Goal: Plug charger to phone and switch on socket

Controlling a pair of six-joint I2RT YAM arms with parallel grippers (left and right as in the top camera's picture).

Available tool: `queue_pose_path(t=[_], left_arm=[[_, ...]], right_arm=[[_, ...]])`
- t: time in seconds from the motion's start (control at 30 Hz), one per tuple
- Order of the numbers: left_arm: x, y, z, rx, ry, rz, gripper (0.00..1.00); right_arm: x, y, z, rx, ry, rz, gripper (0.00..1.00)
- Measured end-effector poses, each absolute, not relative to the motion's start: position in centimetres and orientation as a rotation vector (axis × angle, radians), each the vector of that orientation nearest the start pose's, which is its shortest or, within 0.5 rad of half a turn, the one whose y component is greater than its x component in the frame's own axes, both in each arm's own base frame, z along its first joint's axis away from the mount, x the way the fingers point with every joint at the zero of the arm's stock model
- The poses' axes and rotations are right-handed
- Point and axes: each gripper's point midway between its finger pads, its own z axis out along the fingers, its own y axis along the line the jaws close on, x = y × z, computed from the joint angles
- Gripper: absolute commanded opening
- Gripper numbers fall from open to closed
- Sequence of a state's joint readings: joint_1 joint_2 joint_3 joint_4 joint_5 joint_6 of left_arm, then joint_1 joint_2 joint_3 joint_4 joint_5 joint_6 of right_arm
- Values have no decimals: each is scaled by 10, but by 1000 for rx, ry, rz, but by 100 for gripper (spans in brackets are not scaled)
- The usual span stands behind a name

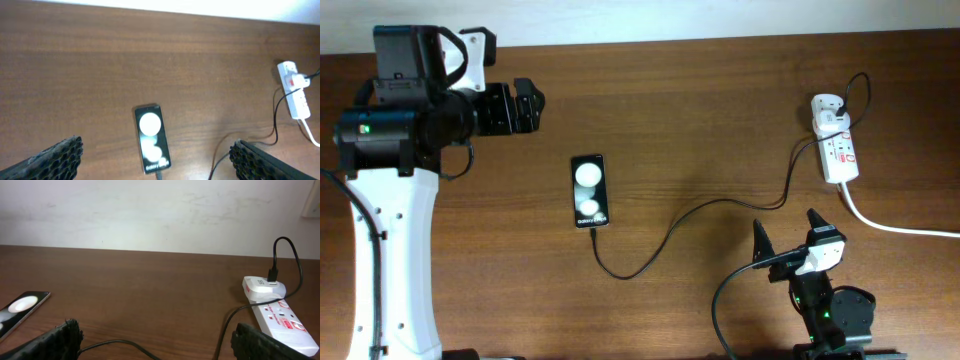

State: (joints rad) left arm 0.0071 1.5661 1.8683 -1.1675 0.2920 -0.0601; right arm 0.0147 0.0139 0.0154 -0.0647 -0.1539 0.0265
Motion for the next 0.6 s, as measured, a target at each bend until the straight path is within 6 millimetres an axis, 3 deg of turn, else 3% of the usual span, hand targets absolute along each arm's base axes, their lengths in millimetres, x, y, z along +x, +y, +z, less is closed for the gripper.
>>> queue_pose_path(t=[0.13,0.27,0.4,0.47,0.53,0.6], left_arm=[[381,-40,323,37,2385,-322,99],[371,-39,326,82,2187,-289,99],[348,-42,299,208,2050,-237,99],[325,-44,272,265,1989,-203,99],[317,-44,273,295,1854,-166,99],[300,-44,260,322,1749,-130,99]], right_arm=[[244,30,162,-108,1632,157,99],[244,30,162,-108,1630,157,99],[244,30,163,-108,1629,157,99],[244,30,163,-108,1629,156,99],[244,30,163,-108,1629,156,99],[244,29,162,-105,1629,154,99]])
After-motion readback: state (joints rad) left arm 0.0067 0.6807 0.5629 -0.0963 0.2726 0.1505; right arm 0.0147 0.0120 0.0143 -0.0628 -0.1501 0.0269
